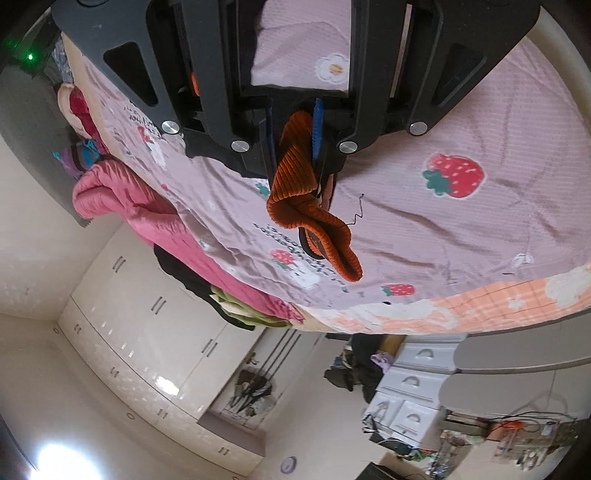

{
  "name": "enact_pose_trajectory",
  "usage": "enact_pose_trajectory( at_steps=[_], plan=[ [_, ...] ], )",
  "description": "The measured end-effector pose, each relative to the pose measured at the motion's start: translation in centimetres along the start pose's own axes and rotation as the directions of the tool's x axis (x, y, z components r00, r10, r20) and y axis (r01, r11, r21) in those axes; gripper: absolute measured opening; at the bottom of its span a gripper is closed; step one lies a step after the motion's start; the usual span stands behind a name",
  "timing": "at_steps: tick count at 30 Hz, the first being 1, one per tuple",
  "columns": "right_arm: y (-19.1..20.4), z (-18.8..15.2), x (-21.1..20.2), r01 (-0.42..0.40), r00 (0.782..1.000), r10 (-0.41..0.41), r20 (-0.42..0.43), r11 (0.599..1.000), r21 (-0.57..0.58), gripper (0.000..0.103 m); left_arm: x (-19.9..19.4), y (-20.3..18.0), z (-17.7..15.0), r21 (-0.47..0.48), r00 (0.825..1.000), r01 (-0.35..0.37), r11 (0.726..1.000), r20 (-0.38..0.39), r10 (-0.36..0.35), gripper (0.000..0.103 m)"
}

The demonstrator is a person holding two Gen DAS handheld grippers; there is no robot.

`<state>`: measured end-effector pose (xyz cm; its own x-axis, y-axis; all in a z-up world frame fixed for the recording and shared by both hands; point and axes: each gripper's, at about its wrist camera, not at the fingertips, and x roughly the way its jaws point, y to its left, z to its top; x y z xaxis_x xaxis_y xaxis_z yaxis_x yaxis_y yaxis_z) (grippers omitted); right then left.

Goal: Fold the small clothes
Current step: 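Carry the sleeve with the left gripper across the shirt body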

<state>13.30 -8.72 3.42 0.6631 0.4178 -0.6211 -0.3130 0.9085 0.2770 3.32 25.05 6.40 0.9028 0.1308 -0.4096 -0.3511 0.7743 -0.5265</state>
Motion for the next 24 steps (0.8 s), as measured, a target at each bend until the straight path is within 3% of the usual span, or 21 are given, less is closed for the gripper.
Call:
enact_pose_trajectory(
  at_steps=[7, 13, 24],
  plan=[
    [-2.1, 0.5, -1.6, 0.04, 0.999, -0.041, 0.033, 0.998, 0.041, 0.098, 0.3, -2.4, -0.6, 0.03, 0.997, 0.076, 0.997, -0.021, -0.076, 0.007],
    [-3.5, 0.7, -2.3, 0.096, 0.994, -0.099, 0.054, 0.994, 0.053, 0.098, 1.2, -5.4, -1.0, 0.062, 0.984, 0.168, 0.984, -0.065, -0.164, 0.007],
    [-6.2, 0.4, -3.4, 0.108, 0.991, -0.116, 0.065, 0.987, 0.118, 0.099, 4.5, -10.8, -3.5, 0.091, 0.939, 0.297, 0.951, -0.21, -0.273, 0.007]
  ],
)
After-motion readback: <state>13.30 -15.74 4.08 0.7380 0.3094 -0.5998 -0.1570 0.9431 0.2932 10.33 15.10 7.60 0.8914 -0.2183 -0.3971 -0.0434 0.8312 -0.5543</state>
